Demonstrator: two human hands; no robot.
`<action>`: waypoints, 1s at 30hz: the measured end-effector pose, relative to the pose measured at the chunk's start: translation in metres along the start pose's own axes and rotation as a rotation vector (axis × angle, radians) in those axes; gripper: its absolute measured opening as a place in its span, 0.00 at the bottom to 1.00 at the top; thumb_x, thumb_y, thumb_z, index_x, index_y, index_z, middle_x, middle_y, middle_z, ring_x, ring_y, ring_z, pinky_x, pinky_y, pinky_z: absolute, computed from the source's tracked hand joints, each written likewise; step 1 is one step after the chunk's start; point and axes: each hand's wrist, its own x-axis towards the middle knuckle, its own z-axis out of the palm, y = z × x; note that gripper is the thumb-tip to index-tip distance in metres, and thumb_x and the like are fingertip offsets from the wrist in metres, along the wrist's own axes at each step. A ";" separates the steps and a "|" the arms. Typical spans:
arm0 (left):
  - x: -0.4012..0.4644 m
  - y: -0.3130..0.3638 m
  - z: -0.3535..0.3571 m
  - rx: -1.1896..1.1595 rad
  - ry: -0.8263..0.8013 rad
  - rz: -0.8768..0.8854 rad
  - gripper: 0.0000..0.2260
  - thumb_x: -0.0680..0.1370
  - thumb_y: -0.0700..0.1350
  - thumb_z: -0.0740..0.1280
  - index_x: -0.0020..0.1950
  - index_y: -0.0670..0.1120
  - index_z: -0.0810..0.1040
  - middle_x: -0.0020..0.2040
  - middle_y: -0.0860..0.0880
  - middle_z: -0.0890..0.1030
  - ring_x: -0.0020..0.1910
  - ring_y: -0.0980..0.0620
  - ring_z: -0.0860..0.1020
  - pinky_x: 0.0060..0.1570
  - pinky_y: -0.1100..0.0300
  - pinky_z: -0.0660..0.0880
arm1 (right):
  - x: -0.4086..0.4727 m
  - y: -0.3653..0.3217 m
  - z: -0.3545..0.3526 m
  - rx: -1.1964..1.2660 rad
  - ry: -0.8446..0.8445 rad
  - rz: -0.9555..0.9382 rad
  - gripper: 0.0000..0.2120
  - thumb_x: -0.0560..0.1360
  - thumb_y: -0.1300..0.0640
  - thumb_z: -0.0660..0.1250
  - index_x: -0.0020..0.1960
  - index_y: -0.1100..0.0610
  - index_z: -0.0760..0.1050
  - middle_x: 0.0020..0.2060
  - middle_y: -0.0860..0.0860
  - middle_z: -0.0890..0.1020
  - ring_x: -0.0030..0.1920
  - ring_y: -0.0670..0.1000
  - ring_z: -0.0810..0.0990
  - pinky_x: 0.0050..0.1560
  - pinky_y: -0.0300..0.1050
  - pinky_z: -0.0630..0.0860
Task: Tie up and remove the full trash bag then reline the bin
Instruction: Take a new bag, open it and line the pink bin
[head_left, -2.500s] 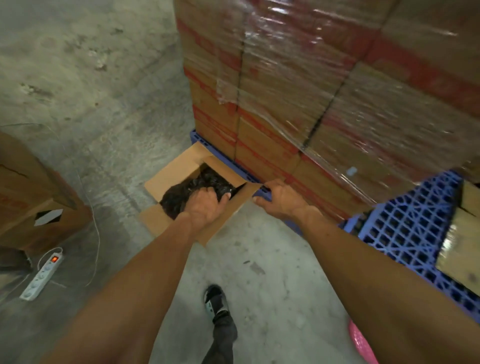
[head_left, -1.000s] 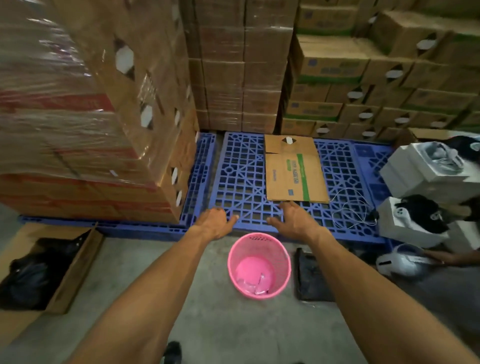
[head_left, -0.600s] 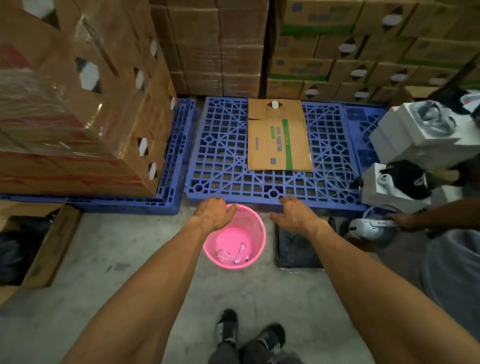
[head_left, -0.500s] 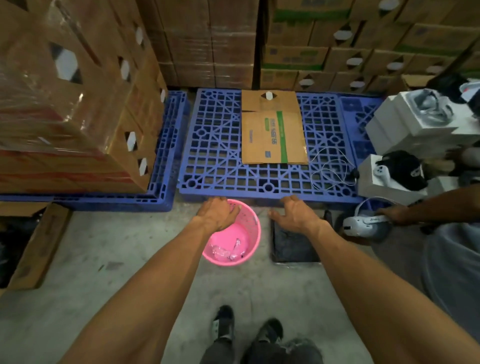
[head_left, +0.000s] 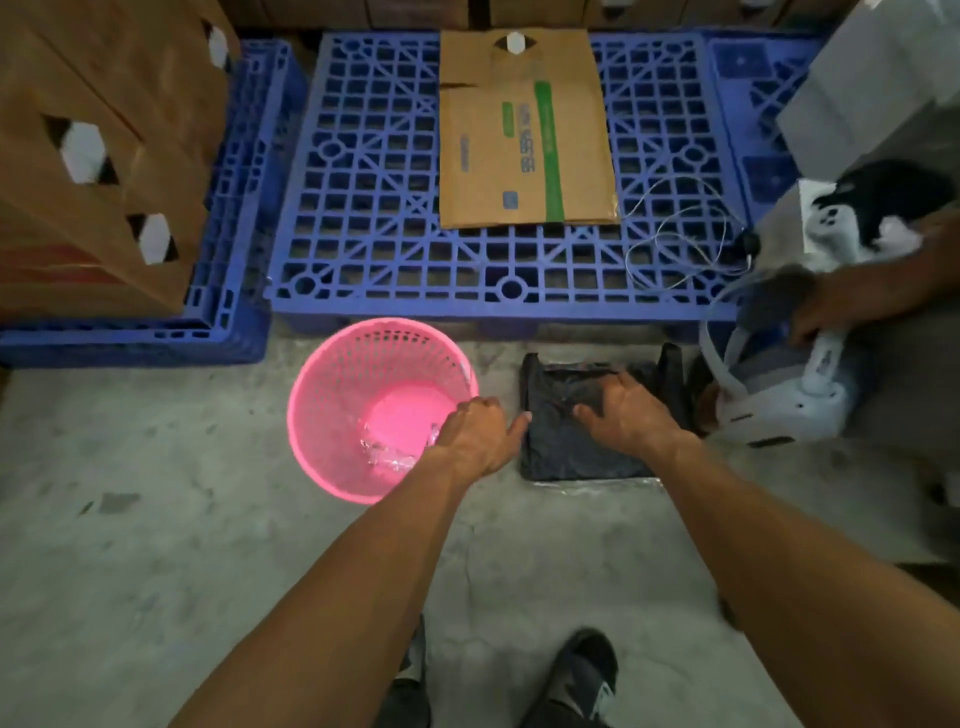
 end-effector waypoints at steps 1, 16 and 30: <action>0.013 0.003 0.020 0.007 -0.005 0.013 0.27 0.83 0.58 0.54 0.67 0.36 0.73 0.65 0.35 0.76 0.64 0.37 0.75 0.61 0.50 0.71 | 0.013 0.013 0.018 0.001 0.000 0.014 0.32 0.80 0.42 0.63 0.74 0.63 0.65 0.73 0.61 0.68 0.72 0.61 0.69 0.69 0.52 0.69; 0.208 0.018 0.242 0.218 0.069 0.116 0.29 0.84 0.58 0.52 0.71 0.36 0.70 0.68 0.35 0.74 0.67 0.38 0.72 0.65 0.51 0.69 | 0.170 0.166 0.218 -0.059 0.148 0.159 0.32 0.81 0.44 0.62 0.75 0.65 0.62 0.73 0.62 0.67 0.72 0.61 0.69 0.68 0.53 0.68; 0.337 0.041 0.261 -0.142 0.173 -0.073 0.38 0.81 0.60 0.60 0.79 0.37 0.51 0.76 0.33 0.61 0.73 0.34 0.63 0.69 0.44 0.65 | 0.238 0.238 0.224 0.263 0.433 0.378 0.43 0.79 0.46 0.67 0.80 0.61 0.46 0.76 0.64 0.60 0.76 0.65 0.60 0.73 0.55 0.60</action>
